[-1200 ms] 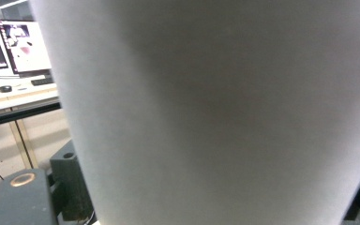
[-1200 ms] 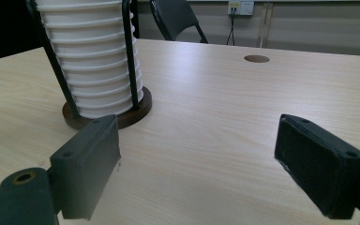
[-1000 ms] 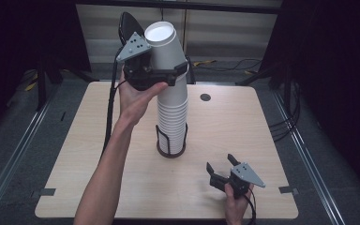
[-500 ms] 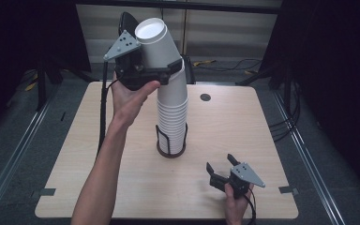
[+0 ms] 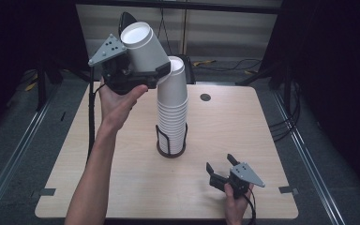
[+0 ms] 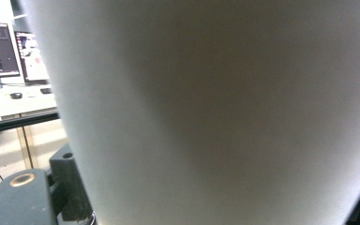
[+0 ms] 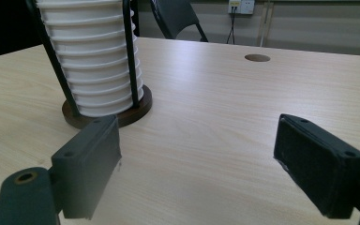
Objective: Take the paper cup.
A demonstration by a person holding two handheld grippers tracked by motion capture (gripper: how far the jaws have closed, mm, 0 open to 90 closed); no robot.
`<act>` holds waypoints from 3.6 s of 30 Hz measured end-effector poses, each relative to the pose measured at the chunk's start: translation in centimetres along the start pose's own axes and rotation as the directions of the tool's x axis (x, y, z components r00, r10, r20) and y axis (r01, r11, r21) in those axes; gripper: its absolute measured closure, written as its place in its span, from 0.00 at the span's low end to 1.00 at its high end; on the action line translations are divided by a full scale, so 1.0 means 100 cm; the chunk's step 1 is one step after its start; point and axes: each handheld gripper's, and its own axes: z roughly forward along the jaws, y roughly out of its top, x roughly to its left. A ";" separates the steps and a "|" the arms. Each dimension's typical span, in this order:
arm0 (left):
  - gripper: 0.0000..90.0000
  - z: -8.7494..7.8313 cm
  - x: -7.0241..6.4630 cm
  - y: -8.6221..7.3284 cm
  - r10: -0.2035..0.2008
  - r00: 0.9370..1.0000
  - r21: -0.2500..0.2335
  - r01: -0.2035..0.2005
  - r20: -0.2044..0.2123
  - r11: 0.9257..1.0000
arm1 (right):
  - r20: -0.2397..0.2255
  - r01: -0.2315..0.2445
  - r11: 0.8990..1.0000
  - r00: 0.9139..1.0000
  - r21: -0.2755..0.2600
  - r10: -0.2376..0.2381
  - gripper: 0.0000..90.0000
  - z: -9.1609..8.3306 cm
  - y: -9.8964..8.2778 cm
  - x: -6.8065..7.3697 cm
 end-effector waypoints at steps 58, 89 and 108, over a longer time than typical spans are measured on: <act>0.15 -0.041 -0.045 -0.140 -0.090 0.995 0.213 0.080 0.036 0.974 | -0.078 0.051 0.998 0.996 0.025 -0.049 0.18 0.002 0.001 0.017; 0.15 -0.044 -0.069 -0.213 -0.371 0.927 0.313 0.338 0.053 0.888 | -0.348 0.054 0.992 0.933 -0.112 -0.090 0.37 0.009 0.006 0.085; 0.15 -0.041 -0.068 -0.233 -0.545 0.835 0.346 0.493 0.068 0.798 | -0.355 0.025 0.980 0.930 -0.197 -0.095 0.50 0.010 0.007 0.095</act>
